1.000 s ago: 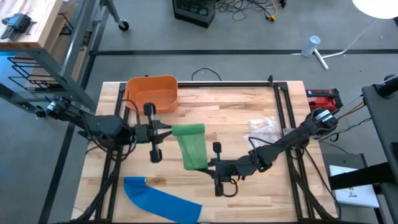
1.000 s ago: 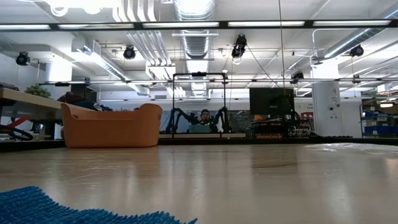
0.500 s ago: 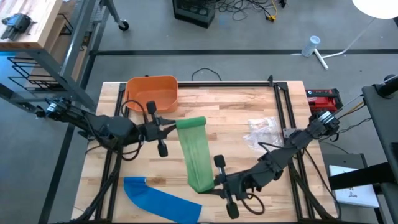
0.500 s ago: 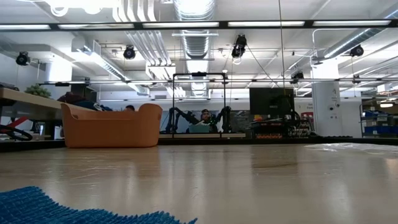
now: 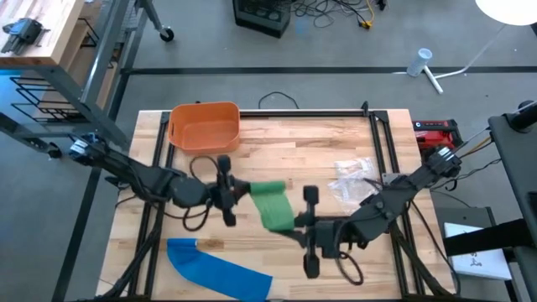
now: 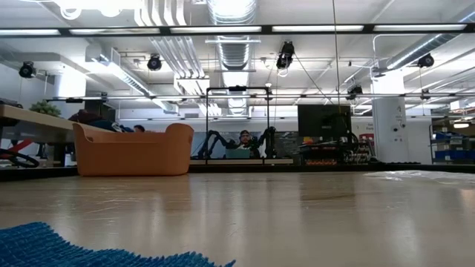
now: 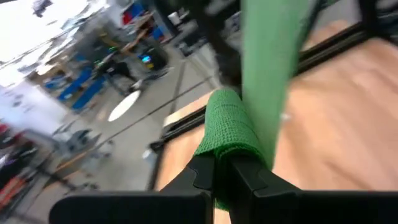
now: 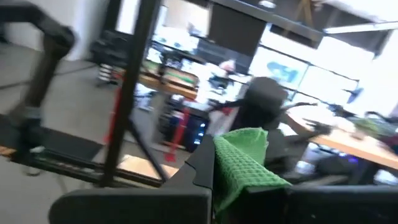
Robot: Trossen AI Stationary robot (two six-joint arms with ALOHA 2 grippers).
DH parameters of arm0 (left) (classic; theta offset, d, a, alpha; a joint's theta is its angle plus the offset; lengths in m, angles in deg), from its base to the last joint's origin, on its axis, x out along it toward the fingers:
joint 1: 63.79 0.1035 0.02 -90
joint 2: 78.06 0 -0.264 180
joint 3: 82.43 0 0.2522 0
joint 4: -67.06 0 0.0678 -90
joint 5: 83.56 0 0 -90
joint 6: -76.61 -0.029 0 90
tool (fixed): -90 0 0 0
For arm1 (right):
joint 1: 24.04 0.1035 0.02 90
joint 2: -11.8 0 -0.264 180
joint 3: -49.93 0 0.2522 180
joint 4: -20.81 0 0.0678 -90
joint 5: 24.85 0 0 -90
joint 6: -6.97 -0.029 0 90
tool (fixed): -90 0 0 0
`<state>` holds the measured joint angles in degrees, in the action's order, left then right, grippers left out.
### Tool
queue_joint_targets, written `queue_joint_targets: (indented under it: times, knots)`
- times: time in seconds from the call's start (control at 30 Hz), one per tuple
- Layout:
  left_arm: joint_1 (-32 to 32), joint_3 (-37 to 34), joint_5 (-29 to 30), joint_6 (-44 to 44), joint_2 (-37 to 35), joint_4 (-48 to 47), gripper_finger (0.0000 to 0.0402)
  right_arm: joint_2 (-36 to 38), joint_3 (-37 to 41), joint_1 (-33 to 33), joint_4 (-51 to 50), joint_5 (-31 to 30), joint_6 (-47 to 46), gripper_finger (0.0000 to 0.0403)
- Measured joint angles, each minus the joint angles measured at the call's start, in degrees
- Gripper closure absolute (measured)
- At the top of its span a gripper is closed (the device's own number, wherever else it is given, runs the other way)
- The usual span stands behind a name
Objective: Roll bandage
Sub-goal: Roll the green bandage
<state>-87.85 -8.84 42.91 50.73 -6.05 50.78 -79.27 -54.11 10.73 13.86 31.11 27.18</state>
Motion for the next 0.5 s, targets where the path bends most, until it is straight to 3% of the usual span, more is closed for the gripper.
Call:
queue_joint_targets:
  times: [0.23,0.33,0.5]
  knots:
    - [-4.96,0.25,-0.74,-0.48,5.35,0.06,0.0397,1.54,-0.08,-1.18,-1.99,-6.48,0.85,0.0403]
    - [-7.1,1.09,2.08,-0.92,5.72,-0.3,0.0397,1.74,-0.08,-1.14,-2.47,-9.55,1.38,0.0403]
    - [-8.25,1.44,11.09,-1.56,3.89,-0.73,0.0397,2.03,-0.08,0.03,-1.86,-4.92,-1.6,0.0403]
